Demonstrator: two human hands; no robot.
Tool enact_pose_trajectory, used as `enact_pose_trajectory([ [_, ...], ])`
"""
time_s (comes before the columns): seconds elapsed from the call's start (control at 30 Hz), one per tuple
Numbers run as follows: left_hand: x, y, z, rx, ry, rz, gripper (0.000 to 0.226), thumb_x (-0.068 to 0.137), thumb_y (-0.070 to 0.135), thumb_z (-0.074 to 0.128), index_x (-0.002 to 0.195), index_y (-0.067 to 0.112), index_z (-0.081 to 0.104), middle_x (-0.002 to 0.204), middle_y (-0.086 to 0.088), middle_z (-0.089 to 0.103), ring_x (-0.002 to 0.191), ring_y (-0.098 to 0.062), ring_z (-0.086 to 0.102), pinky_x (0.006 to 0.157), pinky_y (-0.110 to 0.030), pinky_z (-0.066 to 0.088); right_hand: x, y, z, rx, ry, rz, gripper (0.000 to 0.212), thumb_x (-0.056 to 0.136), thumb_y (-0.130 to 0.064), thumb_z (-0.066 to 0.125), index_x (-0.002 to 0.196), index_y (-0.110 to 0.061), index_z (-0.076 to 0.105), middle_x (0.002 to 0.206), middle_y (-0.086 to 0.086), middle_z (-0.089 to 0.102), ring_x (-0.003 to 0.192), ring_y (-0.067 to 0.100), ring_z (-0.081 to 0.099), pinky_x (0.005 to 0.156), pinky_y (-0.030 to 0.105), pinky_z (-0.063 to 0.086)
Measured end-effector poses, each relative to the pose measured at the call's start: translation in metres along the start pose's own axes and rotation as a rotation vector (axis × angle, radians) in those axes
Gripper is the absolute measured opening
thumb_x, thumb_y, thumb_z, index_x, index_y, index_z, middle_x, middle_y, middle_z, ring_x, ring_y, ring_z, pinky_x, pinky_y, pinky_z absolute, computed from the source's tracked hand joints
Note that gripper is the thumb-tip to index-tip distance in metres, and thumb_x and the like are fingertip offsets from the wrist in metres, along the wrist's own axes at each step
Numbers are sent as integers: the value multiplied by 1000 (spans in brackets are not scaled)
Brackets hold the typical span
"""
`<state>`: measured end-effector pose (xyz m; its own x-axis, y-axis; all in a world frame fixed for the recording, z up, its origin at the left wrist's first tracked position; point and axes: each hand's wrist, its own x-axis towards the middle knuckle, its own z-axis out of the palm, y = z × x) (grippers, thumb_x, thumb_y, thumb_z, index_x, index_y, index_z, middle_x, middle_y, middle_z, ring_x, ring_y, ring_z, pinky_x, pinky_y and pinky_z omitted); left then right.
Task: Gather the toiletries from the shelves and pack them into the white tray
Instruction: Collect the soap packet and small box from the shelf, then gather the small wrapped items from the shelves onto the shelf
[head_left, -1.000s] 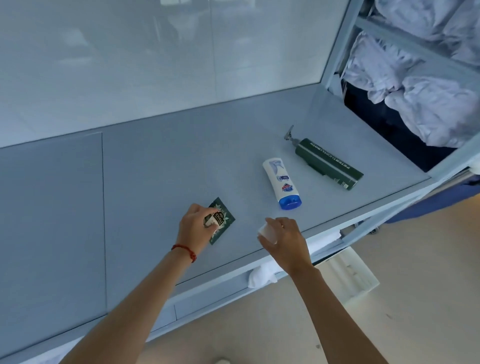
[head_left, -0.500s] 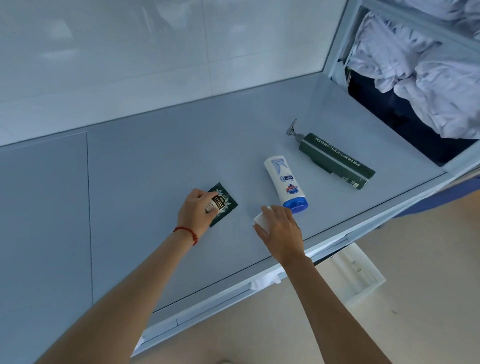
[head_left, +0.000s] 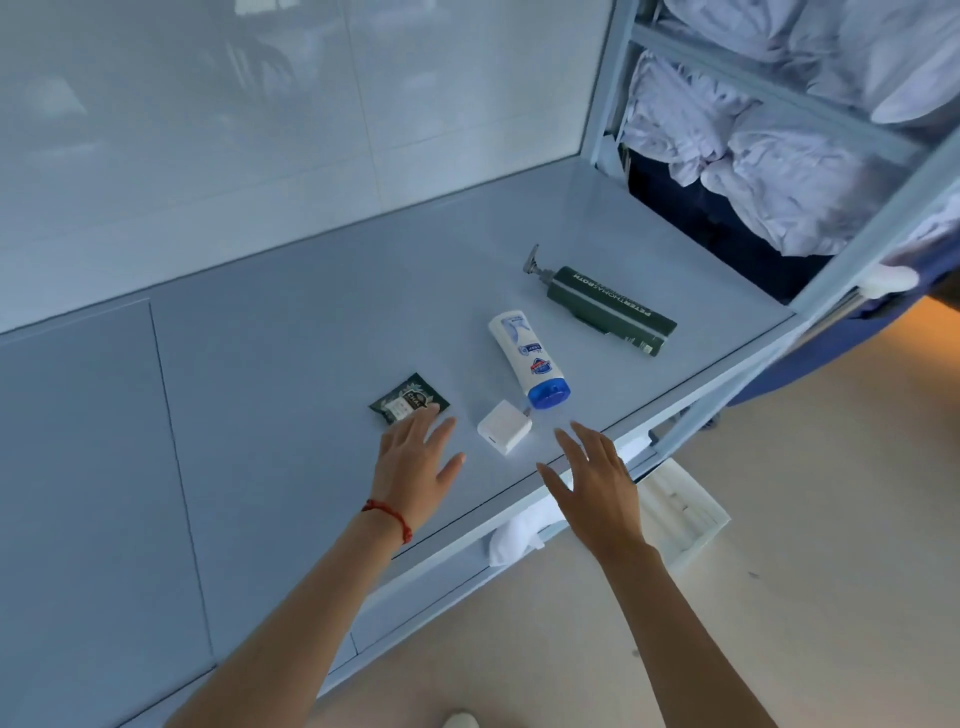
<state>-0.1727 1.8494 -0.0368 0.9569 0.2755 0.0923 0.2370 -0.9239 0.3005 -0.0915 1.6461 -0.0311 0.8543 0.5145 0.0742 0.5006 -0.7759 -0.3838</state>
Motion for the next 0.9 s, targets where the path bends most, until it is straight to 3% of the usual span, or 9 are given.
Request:
enact_pose_trajectory([
  [0.07,-9,16,3,24,-6,68,39,78,34,57,106,7,62,109,-20,64,100,-36,61,81,-51,49,-20,15,-9,-13,53,23,44,86,-35,60,123,-12,55,131,10,54,120,30,50,87,45,48],
  [0.13,-16,33,5,3,-15,137,46,67,24,77,106,7,60,107,-22,64,99,-37,61,81,-51,49,-39,32,-18,-22,89,75,42,83,-37,58,117,-11,60,124,10,59,114,31,55,82,46,51],
  [0.23,-25,64,7,-1,-76,202,50,62,24,81,105,6,62,106,-21,65,96,-36,63,80,-49,51,-75,60,-35,-27,104,195,48,82,-43,49,117,-12,59,124,10,59,115,30,54,84,45,50],
  [0.33,-30,101,14,35,-153,265,44,82,43,55,106,7,62,106,-19,66,96,-35,64,78,-48,52,-119,94,-52,-72,128,289,53,84,-48,38,114,-9,60,120,12,62,110,30,57,82,44,51],
  [0.4,-33,131,19,38,-223,291,60,91,52,23,107,9,62,107,-16,67,98,-32,64,79,-46,52,-149,117,-63,-79,146,372,55,83,-48,37,112,-9,61,118,13,62,107,30,59,79,43,52],
  [0.47,-37,163,29,29,-236,336,69,92,53,9,108,11,61,109,-14,67,100,-31,63,80,-44,52,-179,141,-74,-77,171,457,55,82,-49,38,111,-9,62,117,13,63,106,30,59,78,42,52],
  [0.63,-53,264,56,-21,-260,516,59,92,52,9,114,14,47,112,-15,65,102,-30,62,81,-45,52,-255,200,-104,-69,243,626,66,88,-59,25,111,-9,61,116,13,63,106,30,59,78,43,52],
  [0.9,-93,450,109,-24,-322,783,67,93,51,6,108,9,57,105,-15,67,96,-29,63,76,-43,54,-384,299,-163,-88,327,896,73,91,-60,12,105,-12,64,111,10,66,101,27,61,71,38,54],
])
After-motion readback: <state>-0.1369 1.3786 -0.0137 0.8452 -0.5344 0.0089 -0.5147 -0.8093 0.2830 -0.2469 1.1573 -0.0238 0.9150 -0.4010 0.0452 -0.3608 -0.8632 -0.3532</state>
